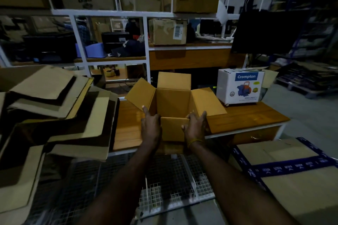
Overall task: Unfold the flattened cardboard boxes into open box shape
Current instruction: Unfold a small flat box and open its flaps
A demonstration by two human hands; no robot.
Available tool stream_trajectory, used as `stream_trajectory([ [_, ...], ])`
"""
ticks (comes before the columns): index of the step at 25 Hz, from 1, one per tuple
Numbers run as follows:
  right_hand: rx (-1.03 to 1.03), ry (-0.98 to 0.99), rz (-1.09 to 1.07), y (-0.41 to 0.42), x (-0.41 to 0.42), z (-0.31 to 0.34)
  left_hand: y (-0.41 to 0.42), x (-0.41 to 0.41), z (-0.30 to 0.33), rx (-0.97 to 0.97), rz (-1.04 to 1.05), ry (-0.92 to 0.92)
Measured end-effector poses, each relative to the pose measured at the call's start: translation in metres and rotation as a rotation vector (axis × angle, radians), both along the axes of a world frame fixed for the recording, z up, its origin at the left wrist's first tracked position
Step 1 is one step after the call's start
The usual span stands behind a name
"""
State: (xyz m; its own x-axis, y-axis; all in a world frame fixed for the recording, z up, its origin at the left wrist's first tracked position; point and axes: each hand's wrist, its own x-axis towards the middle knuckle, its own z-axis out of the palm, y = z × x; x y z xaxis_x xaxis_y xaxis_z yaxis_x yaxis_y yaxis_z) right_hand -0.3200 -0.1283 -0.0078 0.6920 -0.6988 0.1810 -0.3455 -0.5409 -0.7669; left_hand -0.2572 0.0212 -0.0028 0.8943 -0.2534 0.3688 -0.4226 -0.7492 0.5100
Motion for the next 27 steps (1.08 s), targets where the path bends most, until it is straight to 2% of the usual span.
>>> stream_trajectory([
  [5, -0.219, -0.037, -0.025, 0.053, -0.039, 0.045, 0.050, -0.043, 0.045, -0.033, -0.007, -0.151],
  [12, -0.328, -0.231, -0.020, 0.124, -0.064, 0.140, 0.120, -0.070, 0.139, -0.132, 0.016, -0.324],
  [17, -0.370, -0.336, -0.020, 0.194, -0.061, 0.185, 0.187, -0.077, 0.182, -0.164, 0.088, -0.417],
  [22, -0.410, -0.455, 0.008, 0.290, -0.042, 0.216, 0.285, -0.056, 0.207, -0.186, 0.170, -0.520],
  [27, -0.384, -0.578, 0.124, 0.405, -0.004, 0.243, 0.408, -0.028, 0.234, -0.192, 0.220, -0.589],
])
